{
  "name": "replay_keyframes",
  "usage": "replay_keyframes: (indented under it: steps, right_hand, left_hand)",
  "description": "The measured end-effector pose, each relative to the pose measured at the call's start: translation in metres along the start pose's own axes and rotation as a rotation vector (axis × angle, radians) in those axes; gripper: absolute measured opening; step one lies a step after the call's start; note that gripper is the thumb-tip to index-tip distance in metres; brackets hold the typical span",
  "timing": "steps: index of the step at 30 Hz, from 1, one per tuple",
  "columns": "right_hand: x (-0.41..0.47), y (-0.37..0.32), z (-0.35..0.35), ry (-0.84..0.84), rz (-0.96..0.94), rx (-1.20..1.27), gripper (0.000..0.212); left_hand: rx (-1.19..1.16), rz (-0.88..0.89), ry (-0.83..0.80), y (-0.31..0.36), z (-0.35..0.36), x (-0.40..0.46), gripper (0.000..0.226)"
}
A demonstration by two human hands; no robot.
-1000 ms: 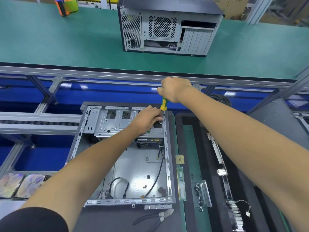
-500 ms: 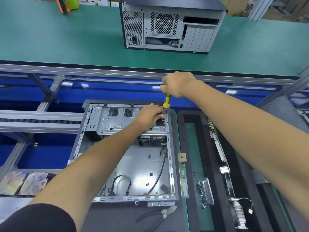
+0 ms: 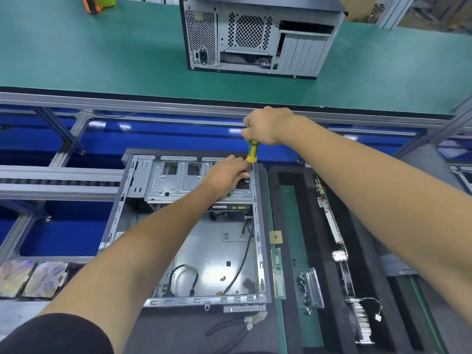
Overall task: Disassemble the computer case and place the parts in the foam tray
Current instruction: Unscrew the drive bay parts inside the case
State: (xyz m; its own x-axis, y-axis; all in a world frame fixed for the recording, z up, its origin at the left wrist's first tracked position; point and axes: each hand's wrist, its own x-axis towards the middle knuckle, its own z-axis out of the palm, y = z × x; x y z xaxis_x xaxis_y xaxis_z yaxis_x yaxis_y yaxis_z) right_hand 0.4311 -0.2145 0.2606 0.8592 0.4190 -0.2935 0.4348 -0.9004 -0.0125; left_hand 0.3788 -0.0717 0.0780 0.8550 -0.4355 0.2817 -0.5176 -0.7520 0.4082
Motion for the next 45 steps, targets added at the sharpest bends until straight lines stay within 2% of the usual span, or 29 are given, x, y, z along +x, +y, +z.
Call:
replay_keyframes:
  steps: [4,7,10,16,21,24,27,29,31,33,35,37,40,42,43,45]
  right_hand:
    - [-0.001,-0.008,0.006,0.099,0.114,-0.097,0.039]
    - [-0.001,-0.004,0.001,-0.014,0.099,-0.01,0.034]
    - [-0.003,0.005,-0.007,-0.179,-0.002,0.147,0.022]
    - [-0.007,0.021,-0.011,-0.231,-0.223,0.087,0.008]
    - [-0.015,0.009,-0.003,-0.178,-0.413,0.076,0.031]
    - [-0.018,-0.001,0.004,-0.19,-0.389,0.228,0.035]
    - [-0.018,-0.003,0.008,-0.121,-0.367,0.34,0.02]
    - [-0.015,0.0,0.007,-0.039,-0.349,0.145,0.01]
    - [-0.016,0.002,0.003,-0.016,-0.28,-0.166,0.017]
    - [-0.016,0.007,0.0,-0.016,-0.269,-0.314,0.02]
    - [-0.015,0.011,-0.001,-0.053,-0.307,-0.261,0.014]
    - [-0.017,0.014,-0.002,-0.1,-0.326,-0.061,0.008]
    - [-0.017,0.018,-0.002,-0.143,-0.293,0.205,0.026]
    - [-0.017,0.021,-0.002,-0.18,-0.248,0.199,0.027]
    - [-0.016,0.023,-0.003,-0.182,-0.222,0.155,0.021]
    - [-0.014,0.025,-0.005,-0.125,-0.203,-0.033,0.009]
  left_hand:
    - [-0.004,-0.02,-0.027,-0.002,0.001,0.001,0.019]
    - [-0.099,-0.094,-0.04,-0.004,0.004,0.001,0.015]
    - [-0.175,-0.16,-0.054,-0.005,0.004,0.0,0.014]
    - [-0.211,-0.165,-0.086,-0.004,0.003,-0.001,0.015]
    - [-0.228,-0.166,-0.075,-0.002,0.001,-0.002,0.022]
    - [-0.231,-0.151,-0.078,-0.002,0.0,-0.003,0.02]
    - [-0.188,-0.137,-0.09,-0.002,-0.001,-0.002,0.02]
    - [-0.188,-0.128,-0.073,-0.002,-0.002,-0.002,0.02]
    - [-0.19,-0.122,-0.067,-0.002,-0.002,-0.002,0.02]
    - [-0.191,-0.121,-0.064,-0.002,-0.001,-0.002,0.02]
    - [-0.199,-0.131,-0.066,-0.003,0.0,-0.002,0.018]
    - [-0.211,-0.133,-0.06,-0.003,0.0,-0.001,0.018]
    - [-0.242,-0.131,-0.045,-0.003,-0.001,-0.002,0.02]
    - [-0.243,-0.137,-0.041,-0.003,0.0,-0.002,0.02]
    - [-0.243,-0.142,-0.044,-0.003,0.0,-0.002,0.02]
    - [-0.239,-0.147,-0.049,-0.002,0.0,-0.002,0.019]
